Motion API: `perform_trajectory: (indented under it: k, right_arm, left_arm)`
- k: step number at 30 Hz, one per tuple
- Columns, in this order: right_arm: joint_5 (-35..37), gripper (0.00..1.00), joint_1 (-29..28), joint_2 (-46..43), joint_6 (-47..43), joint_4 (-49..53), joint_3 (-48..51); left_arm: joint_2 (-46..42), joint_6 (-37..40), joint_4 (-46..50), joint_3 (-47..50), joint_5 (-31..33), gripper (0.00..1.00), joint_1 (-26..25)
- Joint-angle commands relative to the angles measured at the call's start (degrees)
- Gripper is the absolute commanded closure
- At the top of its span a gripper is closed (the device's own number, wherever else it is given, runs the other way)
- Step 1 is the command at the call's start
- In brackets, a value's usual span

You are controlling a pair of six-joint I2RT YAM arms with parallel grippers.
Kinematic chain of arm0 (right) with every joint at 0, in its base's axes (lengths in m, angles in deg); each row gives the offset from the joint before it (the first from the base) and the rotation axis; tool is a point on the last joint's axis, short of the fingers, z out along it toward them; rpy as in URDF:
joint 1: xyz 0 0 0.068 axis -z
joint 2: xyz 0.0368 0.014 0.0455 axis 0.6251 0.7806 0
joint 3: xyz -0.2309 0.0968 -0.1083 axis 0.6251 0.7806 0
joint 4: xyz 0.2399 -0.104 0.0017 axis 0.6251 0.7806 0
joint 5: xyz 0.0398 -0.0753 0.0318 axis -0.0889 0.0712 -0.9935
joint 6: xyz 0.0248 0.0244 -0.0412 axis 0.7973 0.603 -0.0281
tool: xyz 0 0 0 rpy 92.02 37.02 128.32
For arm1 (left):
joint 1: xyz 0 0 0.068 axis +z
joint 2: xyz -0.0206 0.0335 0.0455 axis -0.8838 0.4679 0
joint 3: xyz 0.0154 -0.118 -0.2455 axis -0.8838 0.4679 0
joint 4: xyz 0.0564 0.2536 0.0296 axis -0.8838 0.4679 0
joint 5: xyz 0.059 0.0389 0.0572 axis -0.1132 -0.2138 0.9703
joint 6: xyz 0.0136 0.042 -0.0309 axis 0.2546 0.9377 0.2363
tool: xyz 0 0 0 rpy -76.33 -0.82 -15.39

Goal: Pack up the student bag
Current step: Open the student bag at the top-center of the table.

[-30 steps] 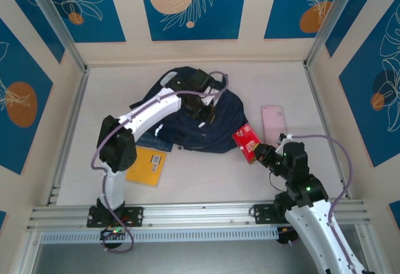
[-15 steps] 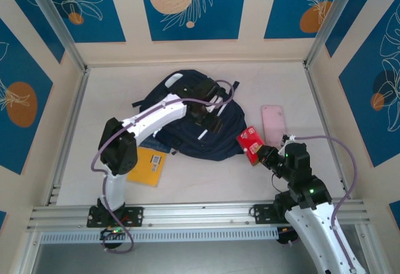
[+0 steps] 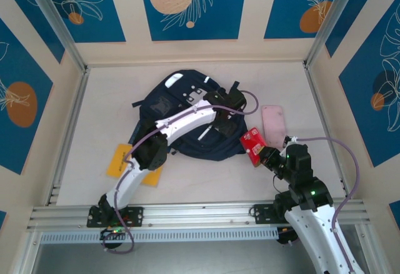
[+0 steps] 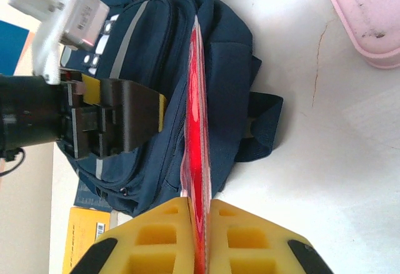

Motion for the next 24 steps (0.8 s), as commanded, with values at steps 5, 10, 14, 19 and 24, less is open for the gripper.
perform_trajectory:
  k: [5,10,14,19,24]
  right_arm:
    - [-0.6,1.00,0.5,-1.1,-0.4,-1.0,0.8]
    - [-0.7,1.00,0.5,-1.4,-0.6,-1.0,0.6]
    - [-1.3,1.00,0.5,-1.4,-1.2,-1.1,-0.5]
    - [-3.8,1.00,0.6,-1.4,-0.8,-2.6,-1.7]
    - [-7.1,1.00,0.6,-1.5,-0.6,-5.8,-1.6]
  left_arm:
    - [2.0,-1.9,2.9,-1.8,4.9,0.41,-0.1]
    - [-0.3,-1.1,1.6,-1.4,2.9,0.83,0.1]
    - [-4.5,-0.4,1.5,-1.4,-0.2,1.00,1.3]
    - [-11.6,0.0,1.6,-1.4,-5.4,1.00,4.3]
    - [-19.0,2.2,1.7,-1.4,-10.8,1.00,7.6]
